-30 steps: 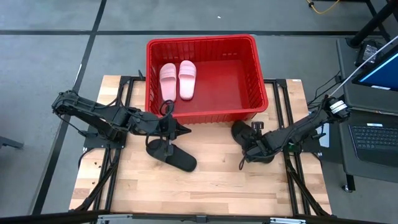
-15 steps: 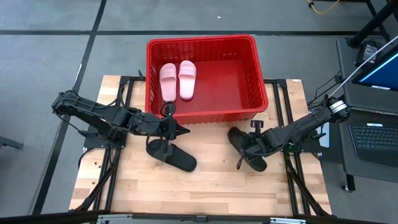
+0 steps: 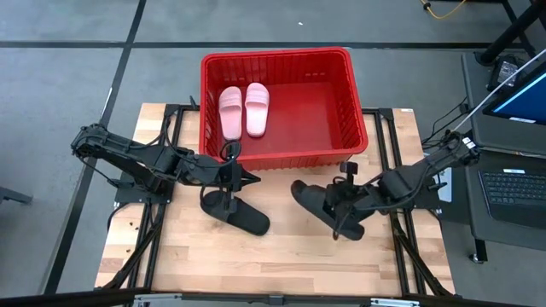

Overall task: Pick and place slides into bin
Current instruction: Put the right black slide into the red bin

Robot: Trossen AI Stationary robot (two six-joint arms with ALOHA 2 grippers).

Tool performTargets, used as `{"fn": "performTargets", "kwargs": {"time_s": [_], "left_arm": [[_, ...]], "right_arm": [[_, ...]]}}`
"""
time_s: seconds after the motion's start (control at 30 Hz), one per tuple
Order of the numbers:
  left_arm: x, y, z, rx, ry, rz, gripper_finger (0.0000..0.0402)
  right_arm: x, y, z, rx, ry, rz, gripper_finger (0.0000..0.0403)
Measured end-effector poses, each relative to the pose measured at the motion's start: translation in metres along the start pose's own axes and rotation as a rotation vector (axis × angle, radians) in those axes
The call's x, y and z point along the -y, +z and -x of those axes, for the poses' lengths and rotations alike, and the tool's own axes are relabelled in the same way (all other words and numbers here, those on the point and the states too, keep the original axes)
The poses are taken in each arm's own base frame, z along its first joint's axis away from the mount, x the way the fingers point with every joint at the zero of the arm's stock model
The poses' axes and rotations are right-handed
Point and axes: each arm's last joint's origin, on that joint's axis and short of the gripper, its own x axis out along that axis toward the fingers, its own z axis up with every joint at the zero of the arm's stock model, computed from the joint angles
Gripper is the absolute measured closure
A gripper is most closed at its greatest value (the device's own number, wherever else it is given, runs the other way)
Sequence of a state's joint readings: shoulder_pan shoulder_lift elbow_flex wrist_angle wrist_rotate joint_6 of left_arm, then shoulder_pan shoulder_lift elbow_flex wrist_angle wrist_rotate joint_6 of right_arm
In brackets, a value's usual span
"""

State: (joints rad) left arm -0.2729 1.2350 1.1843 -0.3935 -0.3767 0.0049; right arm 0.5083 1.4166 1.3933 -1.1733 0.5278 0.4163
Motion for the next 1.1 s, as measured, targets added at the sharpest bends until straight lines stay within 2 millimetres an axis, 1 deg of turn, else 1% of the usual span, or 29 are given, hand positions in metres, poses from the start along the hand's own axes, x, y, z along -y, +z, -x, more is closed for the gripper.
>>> {"fn": "performTargets", "kwargs": {"time_s": [0.1,0.17,0.43,0.6,0.77,0.9,1.0,1.1], "left_arm": [[0.0,0.0,0.0,0.001,0.0,0.0,0.0398],[0.0,0.0,0.0,0.003,0.0,0.001,0.0398],[0.0,0.005,0.0,0.05,0.01,0.006,0.0398],[-0.002,0.011,0.001,0.111,0.049,-0.023,0.0398],[-0.003,0.018,0.002,0.173,0.087,-0.032,0.0398],[-0.006,0.023,0.008,0.218,0.096,-0.068,0.0398],[-0.008,0.026,0.013,0.249,0.104,-0.081,0.0398],[-0.015,0.029,0.018,0.274,0.127,-0.089,0.0398]], "right_arm": [[0.003,0.009,0.015,0.07,-0.026,-0.009,0.0391],[0.006,0.014,0.022,0.103,-0.043,-0.011,0.0391],[0.014,0.024,0.037,0.187,-0.15,0.063,0.0391],[0.025,0.034,0.053,0.259,-0.256,0.097,0.0391],[0.045,0.047,0.068,0.316,-0.334,0.01,0.0391],[0.067,0.056,0.078,0.333,-0.42,-0.01,0.0391],[0.085,0.061,0.08,0.32,-0.475,-0.02,0.0391],[0.103,0.066,0.078,0.297,-0.529,-0.031,0.0391]]}}
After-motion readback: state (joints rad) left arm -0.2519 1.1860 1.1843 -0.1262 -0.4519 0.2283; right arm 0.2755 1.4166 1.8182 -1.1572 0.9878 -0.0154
